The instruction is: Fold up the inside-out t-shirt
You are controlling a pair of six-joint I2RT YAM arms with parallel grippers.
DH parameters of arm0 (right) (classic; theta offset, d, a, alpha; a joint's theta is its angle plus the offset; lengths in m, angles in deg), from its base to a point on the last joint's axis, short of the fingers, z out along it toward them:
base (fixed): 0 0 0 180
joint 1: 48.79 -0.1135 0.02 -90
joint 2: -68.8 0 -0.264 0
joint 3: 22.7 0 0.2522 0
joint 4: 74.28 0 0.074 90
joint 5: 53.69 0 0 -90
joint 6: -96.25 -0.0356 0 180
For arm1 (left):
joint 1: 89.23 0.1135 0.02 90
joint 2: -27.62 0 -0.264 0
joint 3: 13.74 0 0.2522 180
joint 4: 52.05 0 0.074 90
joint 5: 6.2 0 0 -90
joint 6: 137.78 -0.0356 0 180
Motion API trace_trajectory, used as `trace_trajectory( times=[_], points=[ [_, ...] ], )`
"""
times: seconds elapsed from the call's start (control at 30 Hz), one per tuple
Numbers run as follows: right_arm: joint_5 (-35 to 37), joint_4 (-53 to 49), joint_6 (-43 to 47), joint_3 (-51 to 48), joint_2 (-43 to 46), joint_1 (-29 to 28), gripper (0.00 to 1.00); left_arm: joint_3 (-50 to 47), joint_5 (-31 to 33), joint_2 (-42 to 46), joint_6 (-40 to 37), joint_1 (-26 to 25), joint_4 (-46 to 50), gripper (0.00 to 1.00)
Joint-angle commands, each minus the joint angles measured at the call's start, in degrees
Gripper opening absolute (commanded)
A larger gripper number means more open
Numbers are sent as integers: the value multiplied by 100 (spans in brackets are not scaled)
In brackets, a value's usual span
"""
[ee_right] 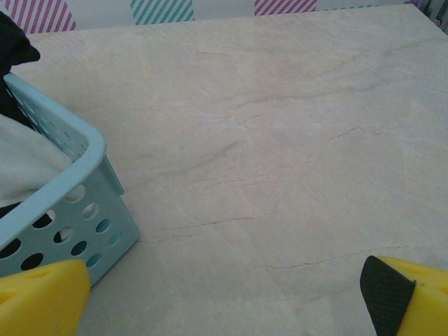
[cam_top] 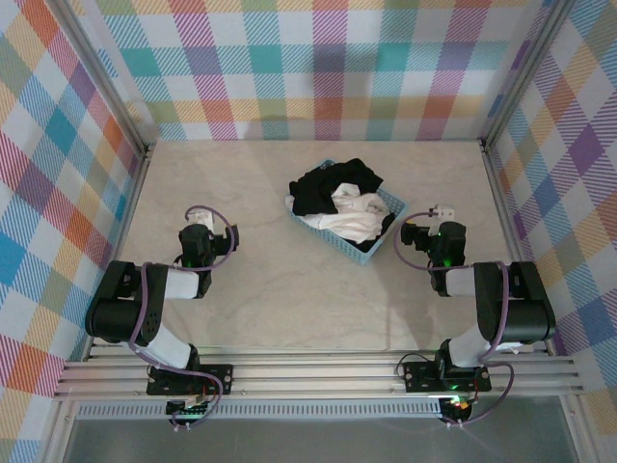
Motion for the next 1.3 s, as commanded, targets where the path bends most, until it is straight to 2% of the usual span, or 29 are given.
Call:
trace_trajectory(
  times=[0.0, 0.07, 0.17, 0.23, 0.3, 0.4, 0.47, 0.5, 0.53, 0.57, 0.6, 0.67, 0.77, 0.93, 1.07, 1.27],
  points=[
    [-48, 124, 59, 61, 22, -17, 100, -6, -79, 14, -29, 78, -159, 100],
    [65, -1, 6, 91, 154, -25, 100, 114, 46, 176, 27, 64, 156, 100],
    [332, -614, -82, 131, 798, -24, 100, 619, 543, 753, 373, 78, 1690, 100],
    [830, -1129, -327, 170, 1429, -19, 100, 980, 967, 1068, 894, 78, 2667, 100],
    [1309, -1703, -885, 152, 2043, 12, 100, 1202, 1018, 1345, 1332, 86, 3253, 100],
    [1687, -2417, -1536, 243, 2930, 19, 100, 1520, 582, 1758, 1708, 81, 3960, 100],
    [1322, -2905, -1810, 458, 3258, 10, 100, 1667, -155, 1971, 1979, 76, 4123, 100],
    [747, -3027, -1878, 590, 3305, -9, 100, 1705, -691, 2031, 2165, 67, 4058, 100],
    [126, -3051, -1908, 754, 3229, -125, 100, 1724, -1250, 2050, 2343, 6, 3877, 100],
    [-200, -3110, -1833, 931, 3075, -316, 100, 1750, -1607, 2020, 2467, -100, 3723, 99],
    [-417, -3349, -1640, 1246, 2826, -650, 99, 1834, -1848, 1972, 2541, -261, 3647, 99],
    [-536, -4061, -1119, 1954, 2268, -1313, 100, 2155, -1939, 1770, 2387, -688, 3857, 97],
    [-697, -4917, -661, 2837, 1420, -1977, 100, 2750, -1678, 1374, 1973, -1276, 4501, 96],
    [-1153, -5461, -554, 3689, 452, -2272, 100, 3564, -1573, 742, 1611, -1893, 5105, 95],
    [-1199, -5620, -543, 4510, -247, -2555, 100, 3759, -1253, 466, 1707, -1986, 5267, 95],
    [-260, -6291, -160, 5914, -1454, -2935, 100, 3172, -351, 879, 1788, -1981, 5234, 96]
  ],
)
